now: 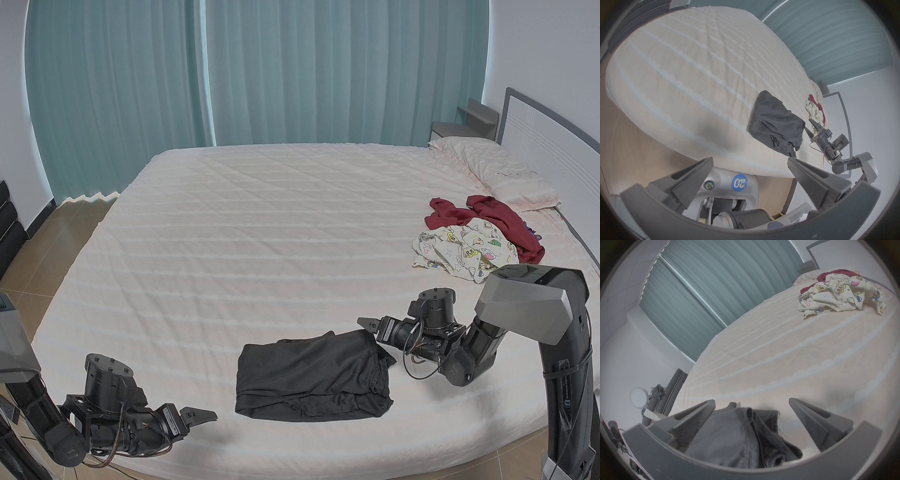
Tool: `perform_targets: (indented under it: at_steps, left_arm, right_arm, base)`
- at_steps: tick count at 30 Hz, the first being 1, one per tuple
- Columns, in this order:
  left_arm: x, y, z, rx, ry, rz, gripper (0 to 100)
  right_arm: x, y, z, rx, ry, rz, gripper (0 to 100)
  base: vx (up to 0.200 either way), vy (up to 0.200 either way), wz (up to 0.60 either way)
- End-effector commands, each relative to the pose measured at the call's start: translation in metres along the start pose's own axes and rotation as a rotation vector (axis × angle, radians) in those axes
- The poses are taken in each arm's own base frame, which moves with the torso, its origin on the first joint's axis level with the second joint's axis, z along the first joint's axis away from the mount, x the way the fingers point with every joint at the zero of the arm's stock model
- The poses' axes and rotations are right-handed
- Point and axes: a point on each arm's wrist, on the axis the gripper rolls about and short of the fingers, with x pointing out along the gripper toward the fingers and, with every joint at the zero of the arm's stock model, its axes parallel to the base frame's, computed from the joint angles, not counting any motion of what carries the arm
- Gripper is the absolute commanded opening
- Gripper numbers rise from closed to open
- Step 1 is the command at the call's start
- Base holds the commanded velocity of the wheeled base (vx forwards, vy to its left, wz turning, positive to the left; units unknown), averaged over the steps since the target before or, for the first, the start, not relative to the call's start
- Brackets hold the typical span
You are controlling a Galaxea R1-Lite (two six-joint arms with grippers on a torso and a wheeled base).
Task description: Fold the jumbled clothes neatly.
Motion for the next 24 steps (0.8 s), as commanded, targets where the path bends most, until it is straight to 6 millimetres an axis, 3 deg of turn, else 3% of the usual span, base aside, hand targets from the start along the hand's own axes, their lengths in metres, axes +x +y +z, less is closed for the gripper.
perform_targets:
  at_steps: [1,7,15,24]
  left_arm:
    - [0.001,0.001,0.000,-0.002,0.005,0.007,100]
    - [0.002,0.001,0.000,-0.001,0.006,0.010,100]
    - [0.002,0.001,0.000,-0.002,0.006,0.011,100]
    - [0.005,0.002,0.000,-0.002,0.011,0.017,100]
  right_arm:
    - [-0.047,0.008,0.004,-0.081,-0.002,0.076,100]
    - [-0.095,-0.001,-0.028,-0.224,0.140,0.286,100]
    - [-0.100,0.001,-0.045,-0.235,0.209,0.306,100]
    - [-0.090,0.000,-0.067,-0.242,0.277,0.298,100]
  base:
    - [0.000,0.000,0.00]
    - [0.000,0.000,0.00]
    - [0.000,0.000,0.00]
    - [0.000,0.000,0.00]
